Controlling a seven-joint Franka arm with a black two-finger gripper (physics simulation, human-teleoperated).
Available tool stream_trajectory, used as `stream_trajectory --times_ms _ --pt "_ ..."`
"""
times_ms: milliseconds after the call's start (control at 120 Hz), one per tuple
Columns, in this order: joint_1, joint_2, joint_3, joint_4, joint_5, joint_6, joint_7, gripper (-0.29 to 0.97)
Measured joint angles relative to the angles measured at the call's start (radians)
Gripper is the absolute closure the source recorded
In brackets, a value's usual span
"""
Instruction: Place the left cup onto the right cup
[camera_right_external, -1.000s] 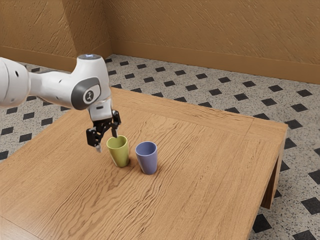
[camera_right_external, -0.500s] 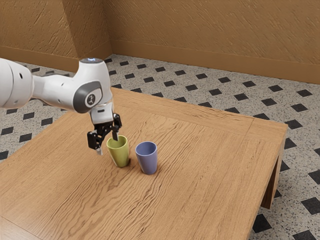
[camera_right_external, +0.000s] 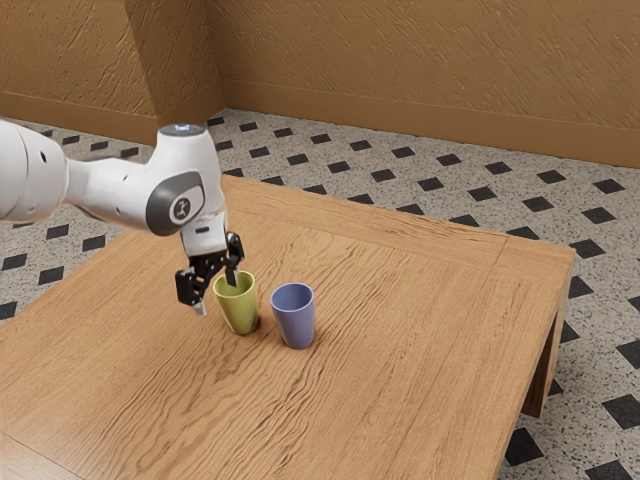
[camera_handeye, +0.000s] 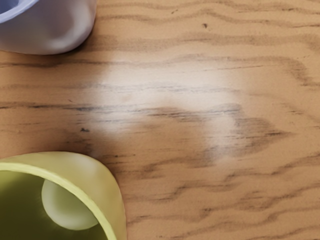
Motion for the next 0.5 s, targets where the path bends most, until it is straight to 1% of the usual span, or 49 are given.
stream_trajectory --times_ms 275,500 --pt "0.001 0.001 0.000 -0.014 0.000 0.030 -0.004 0.00" --pt "0.003 0.004 0.000 -0.015 -0.001 0.045 -0.006 0.04"
